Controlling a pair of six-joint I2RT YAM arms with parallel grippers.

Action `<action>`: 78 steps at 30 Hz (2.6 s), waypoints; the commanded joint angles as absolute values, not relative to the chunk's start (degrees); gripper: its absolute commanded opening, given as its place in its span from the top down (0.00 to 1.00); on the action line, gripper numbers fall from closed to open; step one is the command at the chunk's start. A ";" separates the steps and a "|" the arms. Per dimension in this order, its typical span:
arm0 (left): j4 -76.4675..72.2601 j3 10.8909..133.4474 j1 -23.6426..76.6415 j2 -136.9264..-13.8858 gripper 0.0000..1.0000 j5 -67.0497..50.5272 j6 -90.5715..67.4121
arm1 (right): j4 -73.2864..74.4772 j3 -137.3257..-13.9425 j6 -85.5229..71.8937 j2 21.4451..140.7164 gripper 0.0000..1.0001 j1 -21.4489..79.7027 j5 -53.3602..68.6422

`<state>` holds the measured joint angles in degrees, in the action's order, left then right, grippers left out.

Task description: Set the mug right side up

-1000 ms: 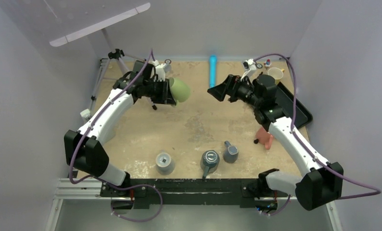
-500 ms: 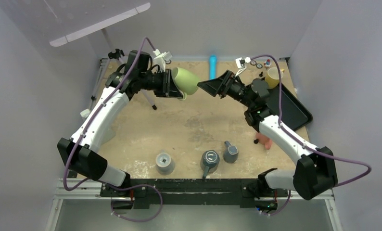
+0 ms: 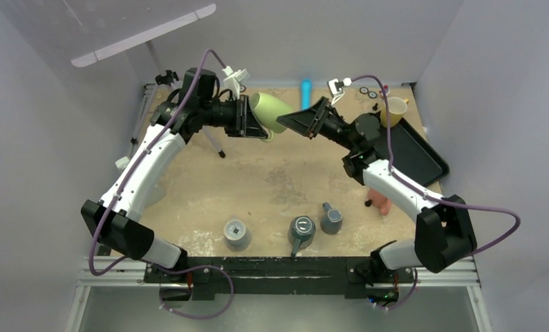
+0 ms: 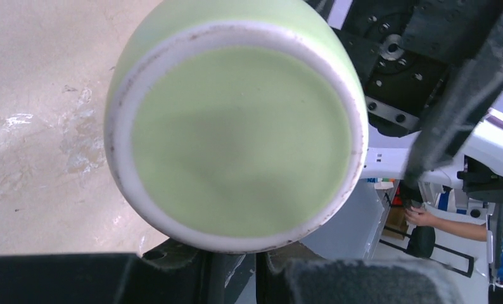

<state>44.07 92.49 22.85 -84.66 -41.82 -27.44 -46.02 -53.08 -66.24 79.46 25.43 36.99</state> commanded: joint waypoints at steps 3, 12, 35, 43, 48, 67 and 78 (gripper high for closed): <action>36.33 97.41 24.75 -85.47 1.00 -47.11 -29.34 | -63.71 -54.19 -77.68 78.72 0.25 27.62 39.66; 33.49 90.86 27.05 -84.03 1.00 -48.41 -28.68 | -76.74 -51.14 -85.73 78.55 1.00 26.78 33.62; 45.87 89.16 25.57 -79.78 0.00 -23.30 -3.29 | 41.17 -91.14 -3.56 82.70 1.00 -5.36 -13.51; 46.28 87.30 25.58 -77.83 0.00 -23.53 -0.55 | 39.78 -97.72 5.83 101.22 1.00 -17.57 -0.83; 46.33 86.76 25.53 -77.98 0.00 -22.68 -0.29 | 40.48 -102.77 13.29 110.53 1.00 -18.72 -2.22; 47.60 88.88 25.57 -82.66 0.00 -21.29 2.20 | 38.85 -112.92 18.12 126.45 1.00 -19.39 5.85; 48.19 90.32 25.58 -83.07 0.00 -22.10 2.54 | 42.05 -107.00 17.60 118.39 1.00 -19.51 6.80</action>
